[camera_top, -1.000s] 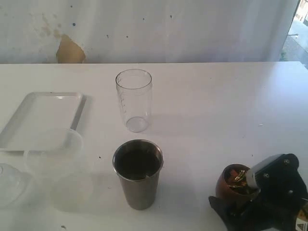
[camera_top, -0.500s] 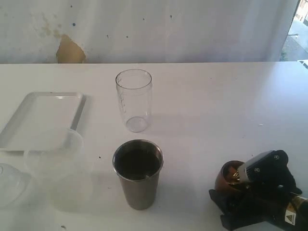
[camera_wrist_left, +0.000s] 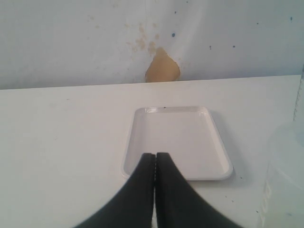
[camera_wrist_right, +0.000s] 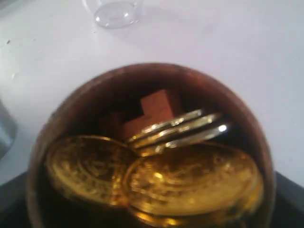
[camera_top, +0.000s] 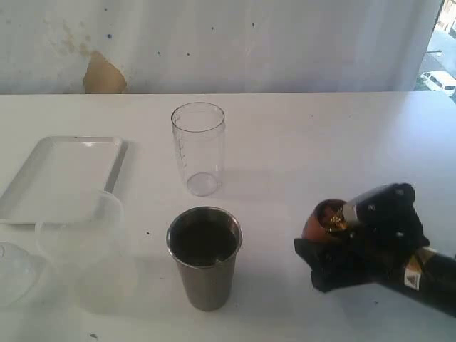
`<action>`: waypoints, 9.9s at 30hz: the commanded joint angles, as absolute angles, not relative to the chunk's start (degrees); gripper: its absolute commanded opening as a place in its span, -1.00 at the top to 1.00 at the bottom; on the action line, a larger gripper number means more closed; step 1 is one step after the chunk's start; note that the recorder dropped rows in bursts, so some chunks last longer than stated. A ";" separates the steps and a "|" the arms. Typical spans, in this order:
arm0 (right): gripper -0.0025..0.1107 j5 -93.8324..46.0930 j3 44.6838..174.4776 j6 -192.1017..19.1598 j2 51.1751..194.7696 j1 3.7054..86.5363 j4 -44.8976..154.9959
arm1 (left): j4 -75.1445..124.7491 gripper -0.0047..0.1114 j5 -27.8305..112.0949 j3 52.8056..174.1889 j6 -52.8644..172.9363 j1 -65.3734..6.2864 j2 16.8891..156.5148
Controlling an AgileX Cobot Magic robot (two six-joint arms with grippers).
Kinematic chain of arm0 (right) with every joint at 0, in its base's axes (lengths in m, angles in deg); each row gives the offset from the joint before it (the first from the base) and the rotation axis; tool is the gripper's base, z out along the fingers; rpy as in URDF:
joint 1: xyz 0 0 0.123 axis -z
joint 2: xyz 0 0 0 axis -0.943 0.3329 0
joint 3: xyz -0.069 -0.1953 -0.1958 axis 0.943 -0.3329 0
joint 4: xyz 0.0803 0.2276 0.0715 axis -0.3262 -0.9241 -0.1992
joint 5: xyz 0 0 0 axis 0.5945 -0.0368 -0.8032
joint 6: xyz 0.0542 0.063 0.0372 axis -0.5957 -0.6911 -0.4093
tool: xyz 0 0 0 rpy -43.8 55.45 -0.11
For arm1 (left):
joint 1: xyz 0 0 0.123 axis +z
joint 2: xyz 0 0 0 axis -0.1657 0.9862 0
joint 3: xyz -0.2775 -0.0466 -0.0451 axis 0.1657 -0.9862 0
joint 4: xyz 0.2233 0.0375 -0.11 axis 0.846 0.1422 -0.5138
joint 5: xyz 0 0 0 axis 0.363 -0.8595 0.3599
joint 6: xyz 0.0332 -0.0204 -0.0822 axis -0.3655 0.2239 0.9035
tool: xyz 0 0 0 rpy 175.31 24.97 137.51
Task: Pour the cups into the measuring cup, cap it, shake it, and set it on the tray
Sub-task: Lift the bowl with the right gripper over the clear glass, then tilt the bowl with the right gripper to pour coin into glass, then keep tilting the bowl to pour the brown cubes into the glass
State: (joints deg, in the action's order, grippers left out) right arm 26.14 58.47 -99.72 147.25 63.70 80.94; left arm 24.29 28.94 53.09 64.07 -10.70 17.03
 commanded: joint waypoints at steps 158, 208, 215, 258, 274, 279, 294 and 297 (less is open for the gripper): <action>0.96 -23.87 135.01 8.63 167.60 45.43 89.82 | 24.43 0.90 28.82 52.81 64.20 -10.83 16.89; 0.96 -21.75 132.61 4.98 166.72 46.78 89.50 | 24.43 0.90 28.82 52.81 64.20 -10.83 16.89; 0.96 -20.55 132.61 9.70 166.72 46.61 89.33 | 24.43 0.90 28.82 52.81 64.20 -10.83 16.89; 0.96 -17.62 132.61 26.04 166.69 46.29 82.55 | 24.43 0.90 28.82 52.81 64.20 -10.83 16.89; 0.96 -17.41 132.61 19.88 166.70 46.61 72.56 | 24.43 0.90 28.82 52.81 64.20 -10.83 16.89; 0.96 -17.41 132.61 19.88 166.70 46.61 72.67 | 24.43 0.90 28.82 52.81 64.20 -10.83 16.89; 0.96 -17.41 132.61 19.88 166.70 46.61 72.67 | 24.43 0.90 28.82 52.81 64.20 -10.83 16.89; 0.96 -17.41 132.61 19.88 166.70 46.61 72.67 | 24.43 0.90 28.82 52.81 64.20 -10.83 16.89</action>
